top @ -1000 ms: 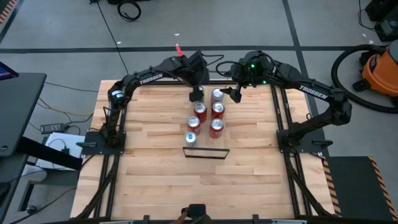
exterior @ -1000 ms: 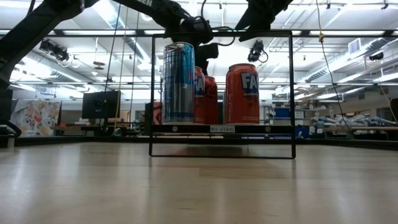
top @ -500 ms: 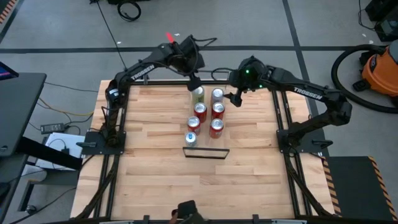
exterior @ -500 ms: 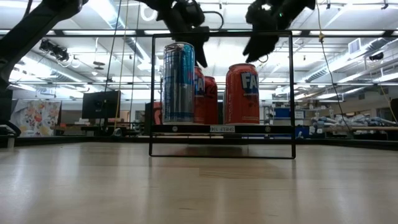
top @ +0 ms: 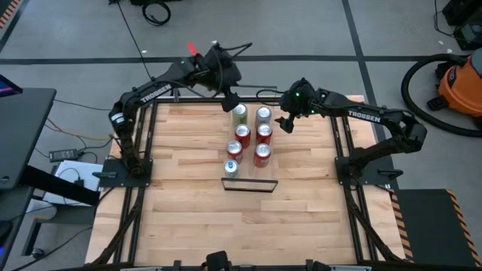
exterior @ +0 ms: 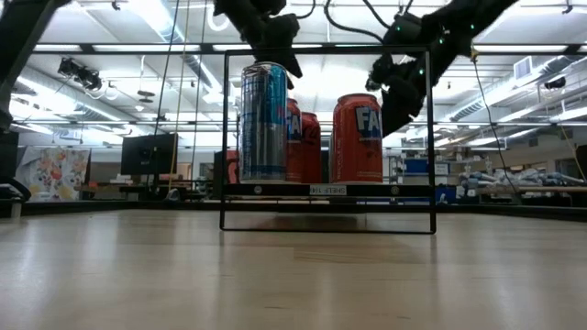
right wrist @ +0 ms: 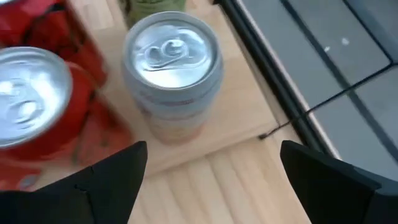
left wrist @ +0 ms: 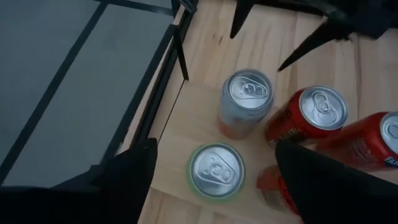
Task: Place canned beverage on shelf
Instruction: Adjust the soda cans on the shelf
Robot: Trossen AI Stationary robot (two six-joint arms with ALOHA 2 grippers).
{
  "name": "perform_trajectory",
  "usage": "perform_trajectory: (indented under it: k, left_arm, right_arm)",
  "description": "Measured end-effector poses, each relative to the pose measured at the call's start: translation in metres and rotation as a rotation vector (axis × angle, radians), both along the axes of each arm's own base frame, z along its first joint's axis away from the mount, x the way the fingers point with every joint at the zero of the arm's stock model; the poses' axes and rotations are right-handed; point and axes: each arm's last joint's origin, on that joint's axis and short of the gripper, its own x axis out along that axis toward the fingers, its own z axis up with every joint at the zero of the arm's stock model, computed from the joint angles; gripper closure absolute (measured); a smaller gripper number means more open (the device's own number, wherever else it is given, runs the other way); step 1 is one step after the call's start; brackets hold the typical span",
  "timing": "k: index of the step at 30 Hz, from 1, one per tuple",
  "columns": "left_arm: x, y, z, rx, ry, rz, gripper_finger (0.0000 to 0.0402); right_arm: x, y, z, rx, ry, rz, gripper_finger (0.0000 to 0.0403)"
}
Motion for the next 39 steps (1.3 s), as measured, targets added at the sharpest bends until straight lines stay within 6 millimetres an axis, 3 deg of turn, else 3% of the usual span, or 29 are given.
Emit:
perform_trajectory:
  k: [18,27,39]
  left_arm:
    - [-0.056,-0.029,-0.049,-0.095,0.005,0.176,0.0109]
    - [-0.060,-0.037,-0.098,-0.232,0.079,0.249,0.0109]
    - [-0.052,-0.068,-0.126,-0.308,0.113,0.123,0.0109]
  right_arm:
    - [-0.002,-0.013,-0.044,-0.091,-0.071,0.003,0.0029]
    - [0.008,-0.017,-0.055,-0.067,-0.079,-0.014,0.0029]
    - [0.005,-0.014,-0.052,-0.055,-0.069,-0.012,0.0029]
